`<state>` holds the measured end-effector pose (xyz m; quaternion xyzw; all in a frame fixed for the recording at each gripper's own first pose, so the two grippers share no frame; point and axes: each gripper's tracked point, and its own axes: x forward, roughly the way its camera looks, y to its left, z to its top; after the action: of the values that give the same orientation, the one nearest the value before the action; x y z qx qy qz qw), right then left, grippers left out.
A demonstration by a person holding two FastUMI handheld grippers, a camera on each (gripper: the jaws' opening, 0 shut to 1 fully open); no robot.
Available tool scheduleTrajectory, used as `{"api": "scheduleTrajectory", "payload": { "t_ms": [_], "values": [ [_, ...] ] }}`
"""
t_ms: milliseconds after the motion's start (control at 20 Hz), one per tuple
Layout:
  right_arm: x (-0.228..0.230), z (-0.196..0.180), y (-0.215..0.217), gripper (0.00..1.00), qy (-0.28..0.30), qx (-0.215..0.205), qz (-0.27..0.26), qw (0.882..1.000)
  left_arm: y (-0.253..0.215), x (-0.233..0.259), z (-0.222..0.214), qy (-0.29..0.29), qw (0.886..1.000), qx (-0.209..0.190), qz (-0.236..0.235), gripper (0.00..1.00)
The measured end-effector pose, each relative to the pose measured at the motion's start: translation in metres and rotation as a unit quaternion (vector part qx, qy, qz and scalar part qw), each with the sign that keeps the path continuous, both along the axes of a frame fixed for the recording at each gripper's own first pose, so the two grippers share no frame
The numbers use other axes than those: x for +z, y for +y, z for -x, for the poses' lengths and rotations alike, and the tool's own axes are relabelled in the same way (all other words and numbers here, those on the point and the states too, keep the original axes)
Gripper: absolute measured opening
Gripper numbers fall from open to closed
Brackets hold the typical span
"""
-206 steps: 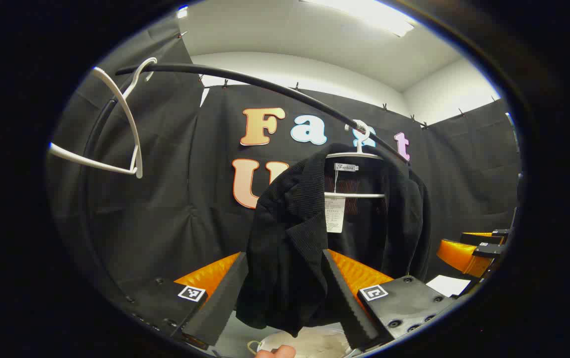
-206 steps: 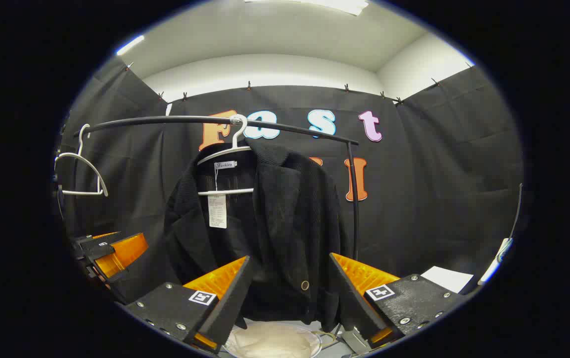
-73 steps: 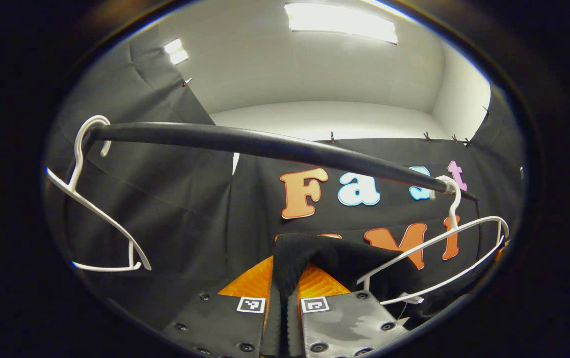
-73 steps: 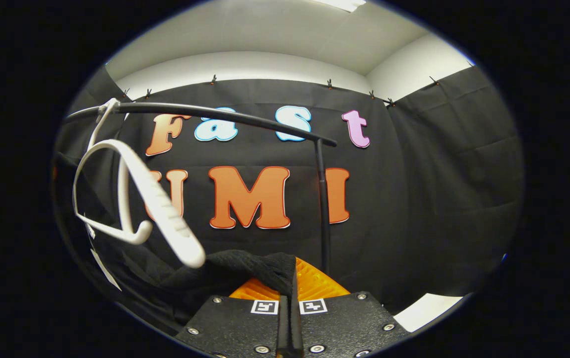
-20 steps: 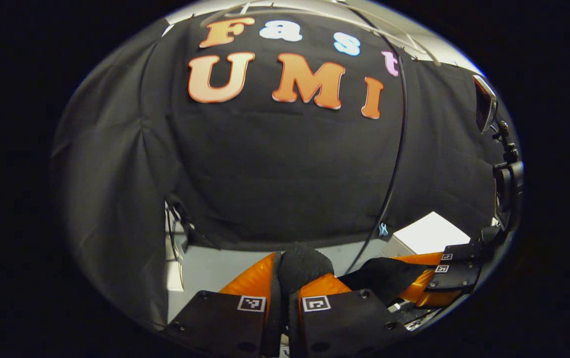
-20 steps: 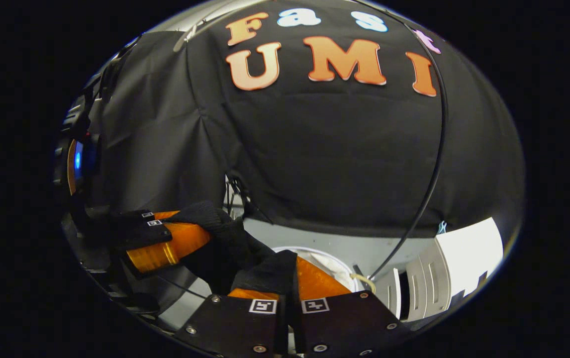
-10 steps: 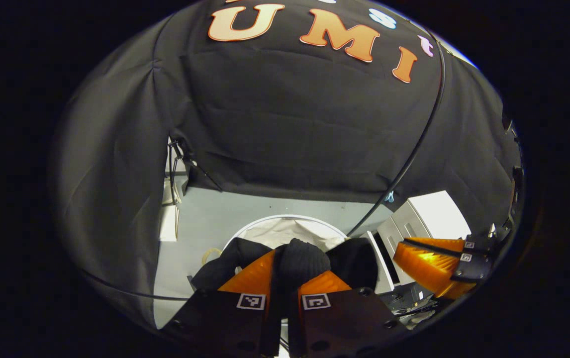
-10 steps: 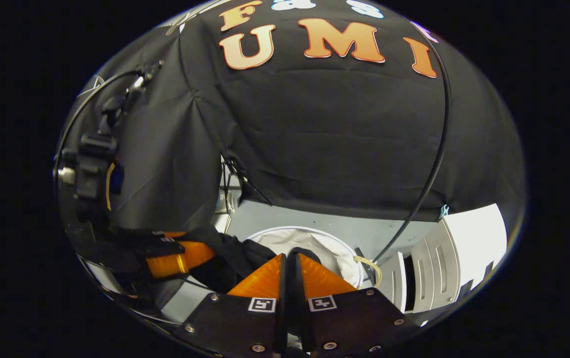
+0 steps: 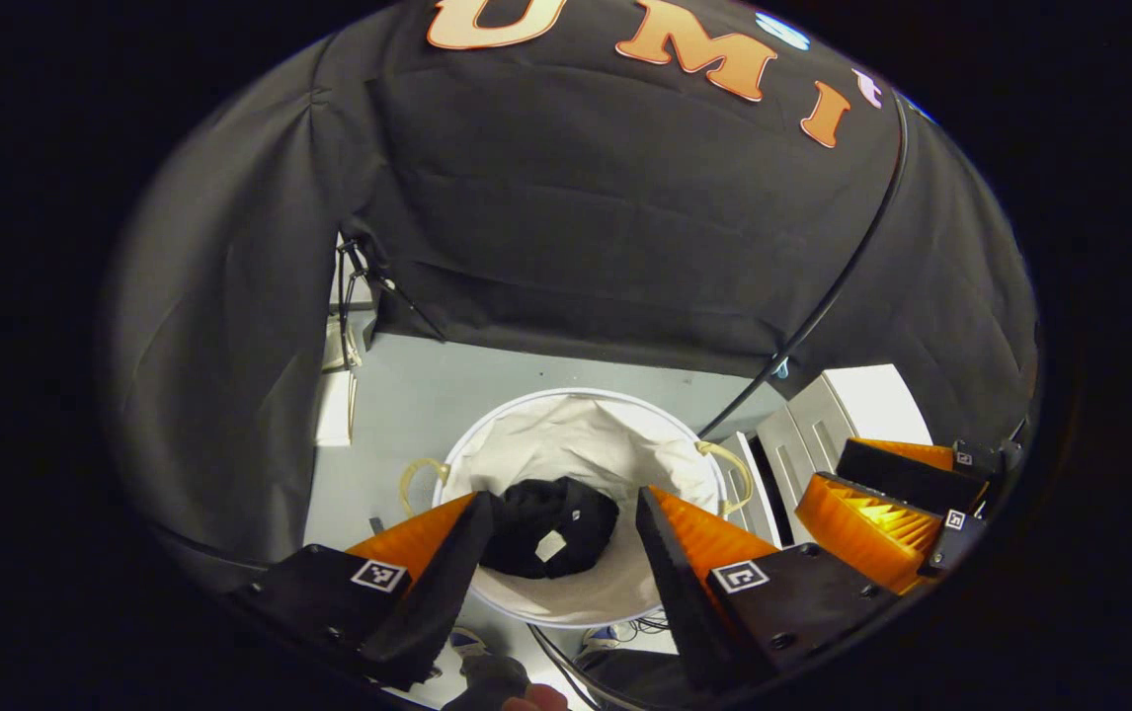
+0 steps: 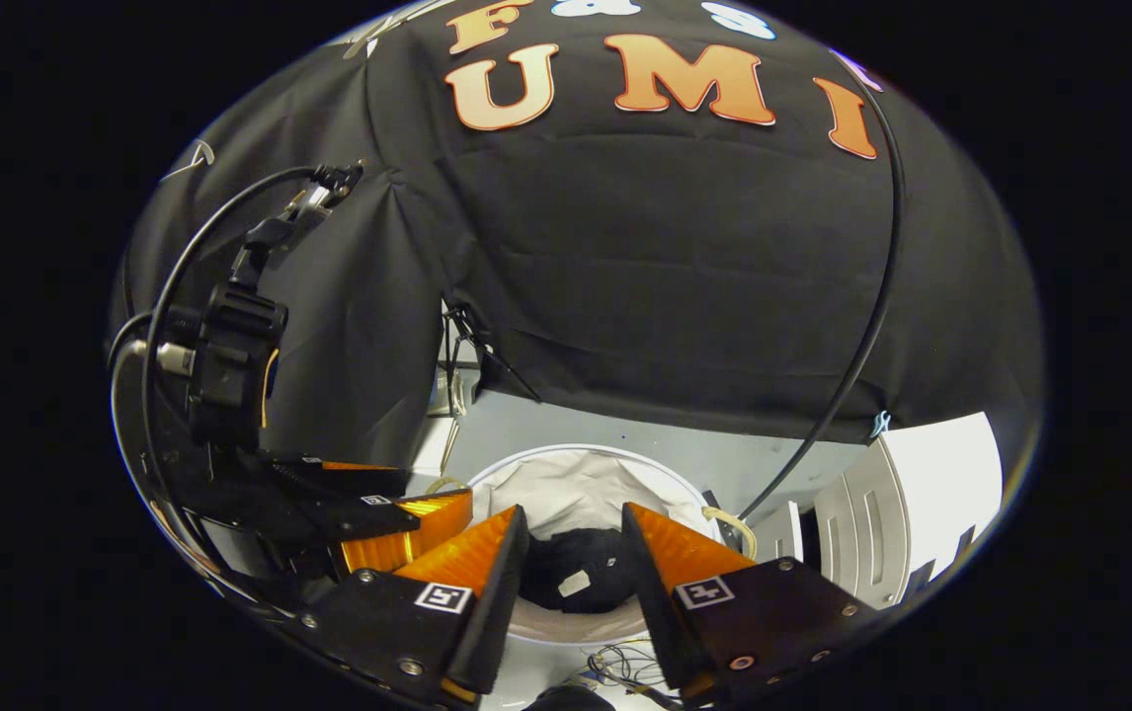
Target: Grasp the clothes on the hanger with both hands and then place them into the laundry hamper below.
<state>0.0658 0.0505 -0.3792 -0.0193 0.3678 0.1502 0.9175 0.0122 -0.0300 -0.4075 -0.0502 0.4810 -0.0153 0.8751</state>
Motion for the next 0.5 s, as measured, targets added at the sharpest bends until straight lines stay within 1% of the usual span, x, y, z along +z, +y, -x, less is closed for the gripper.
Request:
{"api": "scheduleTrajectory", "payload": {
  "t_ms": [50, 100, 150, 200, 400, 500],
  "values": [
    [0.001, 0.000, -0.001, 0.64, 0.001, -0.001, 0.000, 1.000, -0.001, 0.000, 0.001, 0.000, 1.000, 0.002, 0.004, 0.96],
    [0.003, 0.001, -0.002, 0.68, 0.003, -0.003, 0.000, 1.000, 0.001, 0.002, 0.001, -0.001, 1.000, 0.005, 0.007, 0.97],
    [0.002, -0.001, -0.003, 0.82, 0.002, -0.005, 0.001, 1.000, 0.001, 0.002, 0.001, -0.002, 1.000, 0.006, 0.010, 0.97],
    [0.004, -0.002, -0.004, 0.88, -0.001, -0.006, 0.000, 1.000, 0.001, 0.004, 0.001, -0.006, 1.000, 0.006, 0.009, 0.97],
    [0.004, -0.003, -0.003, 0.88, 0.000, -0.013, -0.002, 1.000, 0.003, 0.012, -0.005, -0.019, 1.000, 0.008, 0.005, 0.97],
    [0.006, -0.005, -0.006, 0.90, -0.003, -0.021, 0.000, 1.000, 0.004, 0.022, -0.011, -0.037, 0.999, 0.009, 0.003, 0.96]
  ]
}}
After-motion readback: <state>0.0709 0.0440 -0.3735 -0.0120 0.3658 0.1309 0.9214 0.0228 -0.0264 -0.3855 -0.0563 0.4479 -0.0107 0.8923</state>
